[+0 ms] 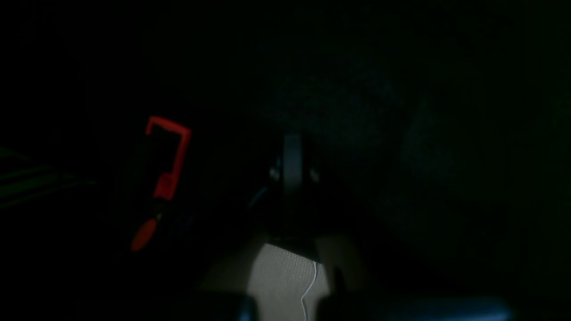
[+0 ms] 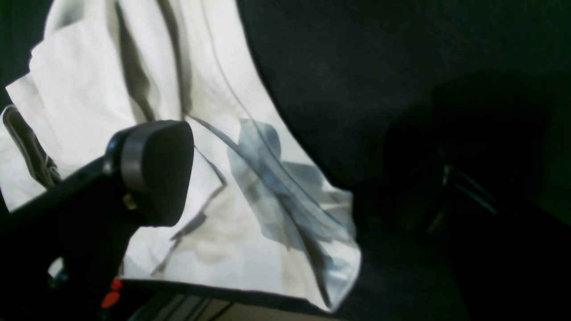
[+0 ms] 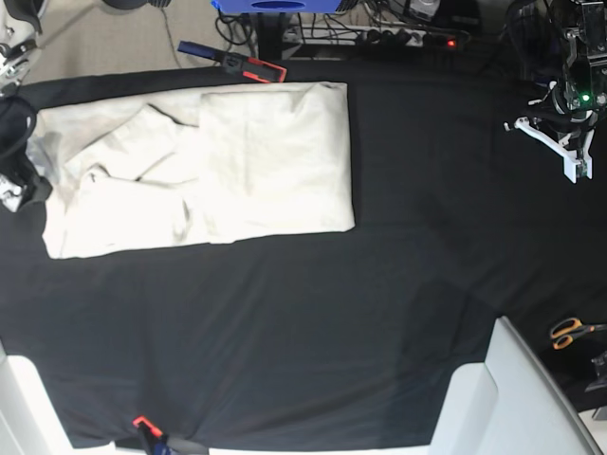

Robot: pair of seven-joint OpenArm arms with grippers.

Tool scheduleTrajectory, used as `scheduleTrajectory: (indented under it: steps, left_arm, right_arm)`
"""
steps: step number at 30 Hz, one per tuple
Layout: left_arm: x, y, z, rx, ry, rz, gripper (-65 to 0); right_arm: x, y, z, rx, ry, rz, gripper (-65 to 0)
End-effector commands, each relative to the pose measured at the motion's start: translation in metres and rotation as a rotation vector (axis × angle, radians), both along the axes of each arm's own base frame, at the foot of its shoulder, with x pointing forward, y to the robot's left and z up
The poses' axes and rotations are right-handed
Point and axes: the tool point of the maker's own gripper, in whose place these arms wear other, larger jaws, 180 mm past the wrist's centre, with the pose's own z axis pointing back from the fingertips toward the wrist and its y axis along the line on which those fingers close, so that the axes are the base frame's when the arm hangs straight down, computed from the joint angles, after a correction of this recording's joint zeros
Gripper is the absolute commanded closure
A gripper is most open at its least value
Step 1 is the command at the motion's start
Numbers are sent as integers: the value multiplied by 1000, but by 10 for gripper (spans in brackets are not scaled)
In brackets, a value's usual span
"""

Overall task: Fold the T-shirt properly
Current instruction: 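Gather the collar end of the shirt with the right gripper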

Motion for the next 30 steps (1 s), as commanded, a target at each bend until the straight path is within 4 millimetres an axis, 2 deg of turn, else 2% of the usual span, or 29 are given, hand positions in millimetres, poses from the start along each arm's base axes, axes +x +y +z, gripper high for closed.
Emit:
scheduleTrajectory:
  steps: [1, 7, 12, 16, 19, 22, 30]
  left_arm:
    - [7, 8, 10, 32, -25, -9, 0]
    - [6, 9, 10, 32, -25, -7, 0]
    - [6, 8, 10, 31, -23, -10, 0]
    - [6, 8, 10, 31, -23, -10, 0]
    - [6, 8, 10, 31, -23, -10, 0]
    - [6, 7, 9, 30, -23, -9, 0]
    - [5, 6, 8, 26, -21, -8, 0]
  right_arm:
    - [9, -4, 8, -4, -31, -3, -650]
    - [10, 33, -7, 66, -21, 17, -650]
    - [-3, 56, -18, 103, 31, 53, -650]
    - [-9, 70, -18, 76, 65, 129, -650]
    - [-13, 79, -20, 70, 70, 151, -576]
    - [-16, 84, -23, 79, 76, 154, -533]
    - [-18, 101, -27, 72, 115, 244, -525]
